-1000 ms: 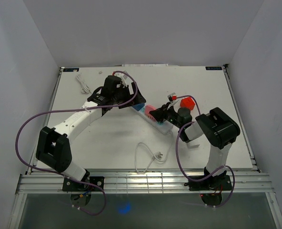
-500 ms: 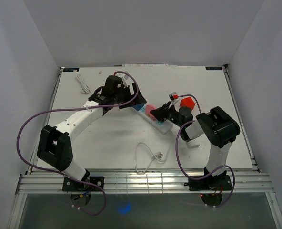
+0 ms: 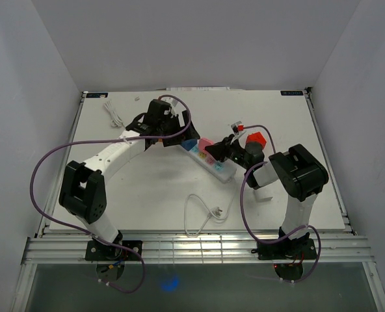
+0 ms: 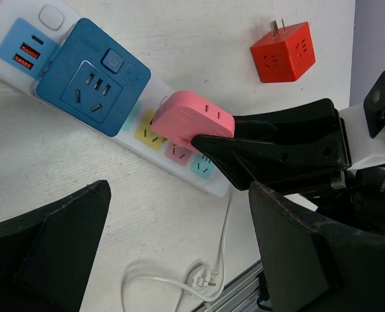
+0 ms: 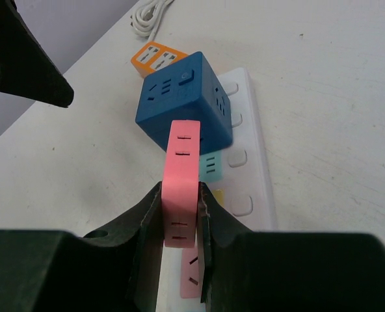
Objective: Insert the plug
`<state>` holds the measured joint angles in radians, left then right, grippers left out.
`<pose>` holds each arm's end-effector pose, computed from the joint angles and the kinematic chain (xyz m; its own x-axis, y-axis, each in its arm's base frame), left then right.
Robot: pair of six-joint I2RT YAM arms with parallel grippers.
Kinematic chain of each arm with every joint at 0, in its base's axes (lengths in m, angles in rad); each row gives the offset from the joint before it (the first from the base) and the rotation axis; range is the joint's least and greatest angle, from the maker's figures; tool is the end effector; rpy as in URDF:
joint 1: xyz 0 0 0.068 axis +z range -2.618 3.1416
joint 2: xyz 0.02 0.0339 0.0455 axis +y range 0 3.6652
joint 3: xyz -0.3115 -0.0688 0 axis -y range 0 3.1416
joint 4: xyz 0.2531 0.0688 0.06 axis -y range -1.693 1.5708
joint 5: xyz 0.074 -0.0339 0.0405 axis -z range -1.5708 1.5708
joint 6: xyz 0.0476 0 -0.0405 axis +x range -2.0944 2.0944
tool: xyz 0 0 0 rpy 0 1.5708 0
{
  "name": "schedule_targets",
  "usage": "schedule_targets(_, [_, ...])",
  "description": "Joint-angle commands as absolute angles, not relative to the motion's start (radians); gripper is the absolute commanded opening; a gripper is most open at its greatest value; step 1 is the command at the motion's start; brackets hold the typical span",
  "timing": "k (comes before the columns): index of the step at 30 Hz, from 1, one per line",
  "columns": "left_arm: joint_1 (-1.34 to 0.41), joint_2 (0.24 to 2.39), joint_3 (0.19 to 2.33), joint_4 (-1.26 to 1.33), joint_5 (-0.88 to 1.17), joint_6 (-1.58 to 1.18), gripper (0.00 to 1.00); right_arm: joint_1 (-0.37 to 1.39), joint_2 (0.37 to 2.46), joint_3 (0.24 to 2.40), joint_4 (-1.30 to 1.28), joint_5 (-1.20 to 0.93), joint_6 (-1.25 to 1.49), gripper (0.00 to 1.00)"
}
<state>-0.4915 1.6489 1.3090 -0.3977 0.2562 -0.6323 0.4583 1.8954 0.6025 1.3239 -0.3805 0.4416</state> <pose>0.3397 -0.1955 0.3155 -0.8458 -0.1957 -0.4963 0.1512 0.8041 -0.5749 0.3192 0.1772 0.1855 -0.2927 0.2981 -0.9086 -0.6842 0.5985 0.4168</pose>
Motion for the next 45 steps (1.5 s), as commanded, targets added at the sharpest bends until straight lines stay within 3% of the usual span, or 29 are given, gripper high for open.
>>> schedule_targets(1, [-0.482, 1.641, 1.364, -0.410, 0.272, -0.629, 0.98, 0.453, 1.859, 0.643, 1.703, -0.394, 0.434, 0.08])
schedule_targets(21, [-0.482, 1.663, 1.397, -0.426, 0.281, -0.600, 0.98, 0.434, 1.988, 0.727, 1.698, -0.402, 0.426, 0.08])
schedule_targets(45, [-0.482, 1.664, 1.385, -0.416, 0.314, -0.591, 0.98, 0.436, 2.028, 0.571, 1.887, -0.382, 0.440, 0.08])
